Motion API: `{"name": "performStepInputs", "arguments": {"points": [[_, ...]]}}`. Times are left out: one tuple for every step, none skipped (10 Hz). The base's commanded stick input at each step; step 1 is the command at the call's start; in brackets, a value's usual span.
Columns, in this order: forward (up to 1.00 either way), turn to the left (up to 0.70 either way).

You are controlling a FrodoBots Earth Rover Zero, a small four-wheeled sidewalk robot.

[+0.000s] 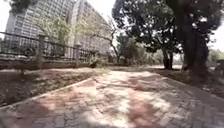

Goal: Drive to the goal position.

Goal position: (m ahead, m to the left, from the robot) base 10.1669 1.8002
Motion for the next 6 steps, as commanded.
{"name": "performStepInputs", "arguments": {"points": [[0.7, 0.0], [0.7, 0.0], [0.7, 0.0], [0.7, 0.0], [0.7, 0.0], [0.7, 0.0]]}}
